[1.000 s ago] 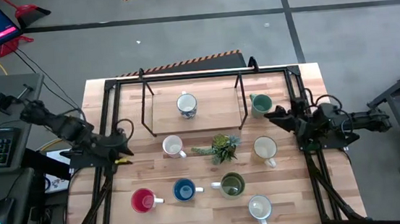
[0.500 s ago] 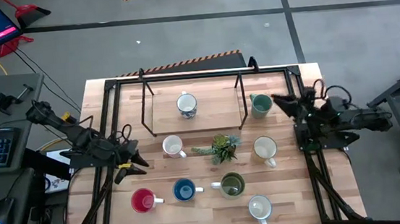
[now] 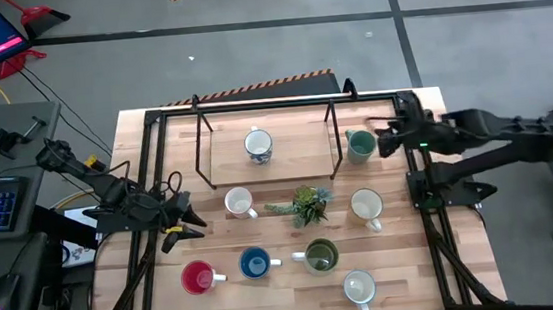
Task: Place coffee mugs
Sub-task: Put the green mug on the shelf
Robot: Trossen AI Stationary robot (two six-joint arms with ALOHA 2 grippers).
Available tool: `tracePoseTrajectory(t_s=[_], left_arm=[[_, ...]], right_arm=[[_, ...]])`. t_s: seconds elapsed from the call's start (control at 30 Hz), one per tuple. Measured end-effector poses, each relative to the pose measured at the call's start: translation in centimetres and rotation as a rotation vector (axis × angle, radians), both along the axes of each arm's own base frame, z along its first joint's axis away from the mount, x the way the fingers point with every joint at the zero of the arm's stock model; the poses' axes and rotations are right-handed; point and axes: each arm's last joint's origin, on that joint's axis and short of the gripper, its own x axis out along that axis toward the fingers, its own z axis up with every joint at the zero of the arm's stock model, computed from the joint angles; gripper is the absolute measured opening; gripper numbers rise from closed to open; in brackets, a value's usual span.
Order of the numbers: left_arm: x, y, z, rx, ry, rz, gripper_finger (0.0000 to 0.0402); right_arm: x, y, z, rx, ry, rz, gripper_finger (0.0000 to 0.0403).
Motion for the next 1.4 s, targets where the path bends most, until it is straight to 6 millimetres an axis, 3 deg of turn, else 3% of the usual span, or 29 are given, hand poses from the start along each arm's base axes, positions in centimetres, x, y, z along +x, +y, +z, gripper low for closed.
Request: tracePoseTrajectory(t_s=[0.13,0.23,0.43,0.67,0.97,1.17,1.4], left_arm=[[0.0,0.0,0.0,-0.013,0.002,0.013,0.0158],[0.1,0.0,0.1,-0.022,-0.007,0.028,0.0158],[0.2,0.0,0.3,-0.030,-0.031,0.043,0.0158],[0.2,0.0,0.3,-0.036,-0.029,0.051,0.0158],[0.2,0.0,0.3,-0.058,-0.022,0.063,0.0158],[0.2,0.0,0.3,-0.058,-0.022,0.063,0.0158],[0.2,0.0,0.3,-0.076,-0.015,0.072,0.0158]], right_arm=[[1.1,-1.0,0.1,0.124,0.257,-0.130,0.0210],[1.7,-2.1,-0.4,0.267,0.343,-0.149,0.0211],[2.2,-5.3,-2.1,0.389,0.263,-0.163,0.0210],[1.5,-8.3,-6.0,0.550,0.175,-0.155,0.0210],[2.1,-9.4,-12.0,0.599,0.167,-0.195,0.0210],[3.4,-10.4,-13.8,0.571,0.114,-0.196,0.0210],[4.3,-11.3,-15.9,0.589,0.212,-0.200,0.0210]])
